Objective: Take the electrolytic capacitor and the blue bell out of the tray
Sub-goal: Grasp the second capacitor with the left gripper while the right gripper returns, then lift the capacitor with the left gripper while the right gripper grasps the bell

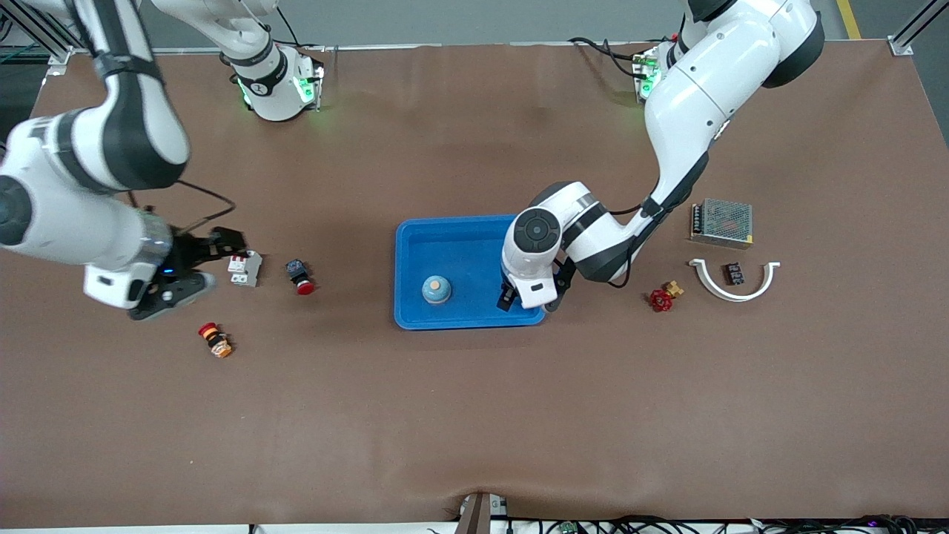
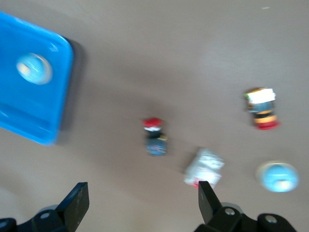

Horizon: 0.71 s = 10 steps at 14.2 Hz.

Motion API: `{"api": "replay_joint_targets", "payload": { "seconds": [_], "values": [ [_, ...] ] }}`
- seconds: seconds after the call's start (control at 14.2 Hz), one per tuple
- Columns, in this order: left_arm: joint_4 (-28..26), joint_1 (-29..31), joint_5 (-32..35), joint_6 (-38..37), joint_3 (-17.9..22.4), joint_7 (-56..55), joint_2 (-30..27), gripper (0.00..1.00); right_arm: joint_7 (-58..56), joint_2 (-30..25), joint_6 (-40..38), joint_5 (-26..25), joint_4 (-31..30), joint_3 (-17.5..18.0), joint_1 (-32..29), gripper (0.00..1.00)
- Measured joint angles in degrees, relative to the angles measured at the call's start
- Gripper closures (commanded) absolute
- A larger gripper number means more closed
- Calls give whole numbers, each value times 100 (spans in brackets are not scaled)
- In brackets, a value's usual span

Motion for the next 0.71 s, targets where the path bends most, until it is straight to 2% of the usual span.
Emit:
{"api": "replay_joint_targets", "payload": {
  "seconds": [0.14, 0.21, 0.28, 0.35, 0.42, 0.71],
  "values": [
    [2, -132, 0, 46, 137, -116, 48, 22, 850, 1, 231, 196, -7, 0, 421, 0],
    [3, -205, 0, 97, 208, -147, 68, 35, 1216, 4, 369, 225, -12, -1, 605, 0],
    [3, -274, 0, 140, 279, -158, 80, 57, 1567, 11, 506, 230, -20, -2, 781, 0],
    [4, -325, 0, 159, 330, -162, 84, 85, 1897, 23, 660, 232, -35, -3, 948, 0],
    [6, -347, 0, 164, 354, -163, 84, 100, 2208, 38, 848, 233, -75, -5, 1104, 0],
    [45, -355, 0, 169, 366, -163, 84, 100, 3372, 180, 1835, 238, -395, -8, 1771, 0]
  ]
}}
